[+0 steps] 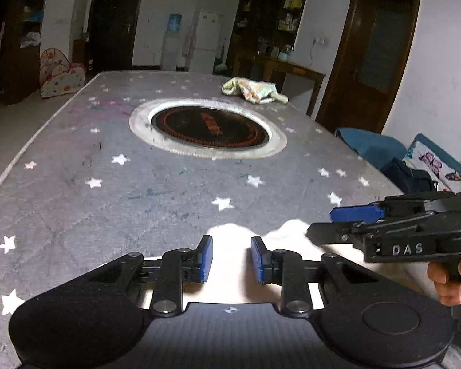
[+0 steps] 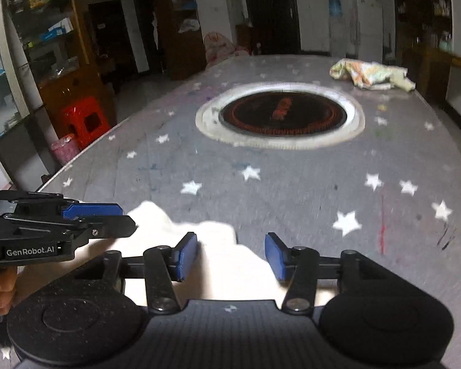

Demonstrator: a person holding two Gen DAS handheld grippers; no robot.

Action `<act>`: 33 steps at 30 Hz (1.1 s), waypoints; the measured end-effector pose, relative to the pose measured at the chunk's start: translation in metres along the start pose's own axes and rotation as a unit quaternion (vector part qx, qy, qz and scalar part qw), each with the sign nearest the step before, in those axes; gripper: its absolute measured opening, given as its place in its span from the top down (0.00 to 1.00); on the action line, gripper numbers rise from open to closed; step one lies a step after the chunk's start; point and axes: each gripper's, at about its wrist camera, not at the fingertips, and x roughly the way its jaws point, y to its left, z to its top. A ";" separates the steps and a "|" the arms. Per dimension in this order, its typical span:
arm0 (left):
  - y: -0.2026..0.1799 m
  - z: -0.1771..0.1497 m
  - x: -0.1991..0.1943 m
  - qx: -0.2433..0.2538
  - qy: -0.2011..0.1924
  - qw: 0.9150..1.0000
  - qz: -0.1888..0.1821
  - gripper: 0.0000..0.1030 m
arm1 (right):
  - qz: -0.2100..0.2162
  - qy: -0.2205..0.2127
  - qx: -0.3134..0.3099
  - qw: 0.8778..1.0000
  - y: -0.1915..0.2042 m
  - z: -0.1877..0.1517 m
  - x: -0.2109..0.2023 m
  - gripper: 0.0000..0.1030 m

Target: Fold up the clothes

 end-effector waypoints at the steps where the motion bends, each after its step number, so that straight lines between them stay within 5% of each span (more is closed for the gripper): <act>1: -0.001 0.001 -0.004 -0.001 -0.004 1.000 -0.002 0.71 | 0.007 -0.002 -0.004 1.000 0.003 0.001 -0.004 0.52; 5: -0.014 -0.007 -0.025 0.029 -0.017 0.999 -0.017 0.70 | 0.036 0.000 -0.038 0.999 0.015 0.001 -0.019 0.47; 7: -0.021 -0.018 -0.032 0.053 -0.012 0.998 -0.023 0.69 | 0.042 0.010 -0.063 0.997 0.021 -0.003 -0.025 0.36; 11: -0.033 -0.038 -0.039 0.088 0.000 0.996 -0.023 0.69 | 0.032 0.037 -0.110 0.993 0.032 -0.020 -0.028 0.33; 13: -0.038 -0.045 -0.042 0.098 0.000 0.995 -0.025 0.67 | 0.024 0.037 -0.123 0.991 0.037 -0.027 -0.033 0.21; 23: -0.052 -0.083 -0.063 0.171 -0.018 0.985 0.001 0.56 | 0.002 0.034 -0.220 0.975 0.065 -0.074 -0.068 0.00; 33: -0.035 -0.082 -0.080 0.121 -0.019 0.992 0.002 0.53 | -0.015 0.019 -0.181 0.983 0.054 -0.082 -0.086 0.00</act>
